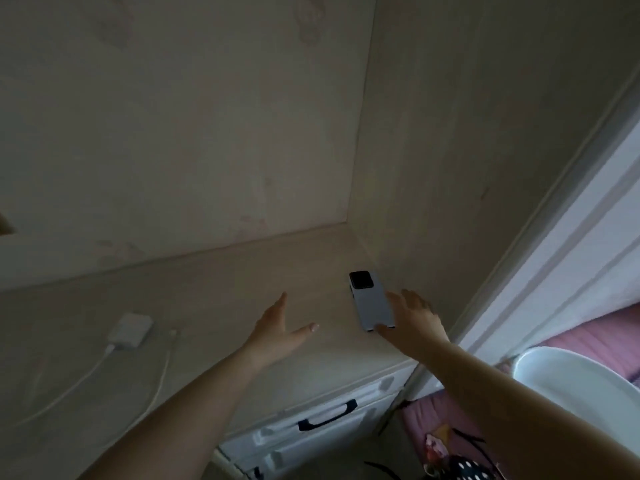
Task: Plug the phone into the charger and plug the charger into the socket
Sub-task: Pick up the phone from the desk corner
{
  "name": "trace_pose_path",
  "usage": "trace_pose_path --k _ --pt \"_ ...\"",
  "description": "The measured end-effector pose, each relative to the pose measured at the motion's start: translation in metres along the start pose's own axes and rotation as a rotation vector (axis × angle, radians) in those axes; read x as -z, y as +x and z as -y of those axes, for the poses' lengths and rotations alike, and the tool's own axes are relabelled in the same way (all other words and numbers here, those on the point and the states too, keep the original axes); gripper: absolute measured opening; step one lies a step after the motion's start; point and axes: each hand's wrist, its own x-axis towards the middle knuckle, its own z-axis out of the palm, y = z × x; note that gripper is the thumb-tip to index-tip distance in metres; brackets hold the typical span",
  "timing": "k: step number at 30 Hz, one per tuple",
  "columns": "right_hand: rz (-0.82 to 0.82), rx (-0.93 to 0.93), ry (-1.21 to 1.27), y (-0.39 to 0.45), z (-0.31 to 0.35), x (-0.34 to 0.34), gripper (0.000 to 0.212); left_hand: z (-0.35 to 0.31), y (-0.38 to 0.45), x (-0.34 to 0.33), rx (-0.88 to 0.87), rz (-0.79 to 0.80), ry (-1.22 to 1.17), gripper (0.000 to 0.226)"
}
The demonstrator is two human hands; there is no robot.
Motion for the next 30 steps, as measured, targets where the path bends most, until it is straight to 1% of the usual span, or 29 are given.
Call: trace_pose_path --k 2,6,11,13,17,23,27,30 --pt "0.061 -0.063 0.035 0.031 0.003 -0.012 0.079 0.004 0.037 -0.001 0.036 0.077 -0.034 0.102" --pt "0.141 -0.150 0.097 0.065 0.011 -0.032 0.083 0.009 0.081 -0.009 0.110 0.169 -0.160 0.112" --pt "0.205 -0.283 0.158 0.098 0.016 -0.056 0.092 0.010 0.122 -0.020 0.135 0.251 -0.241 0.088" --pt "0.211 -0.326 0.161 0.106 0.018 -0.062 0.093 0.008 0.131 -0.023 0.129 0.264 -0.245 0.081" --pt "0.191 -0.394 0.166 0.113 0.023 -0.072 0.088 0.010 0.141 -0.028 0.151 0.292 -0.272 0.078" --pt "0.146 -0.479 0.186 0.118 0.025 -0.085 0.086 0.012 0.148 -0.028 0.187 0.324 -0.300 0.069" --pt "0.104 -0.496 0.197 0.118 0.027 -0.083 0.090 0.017 0.151 -0.032 0.221 0.296 -0.345 0.059" --pt "0.137 -0.520 0.288 0.119 0.030 -0.075 0.095 0.016 0.145 -0.033 0.242 0.246 -0.424 0.052"
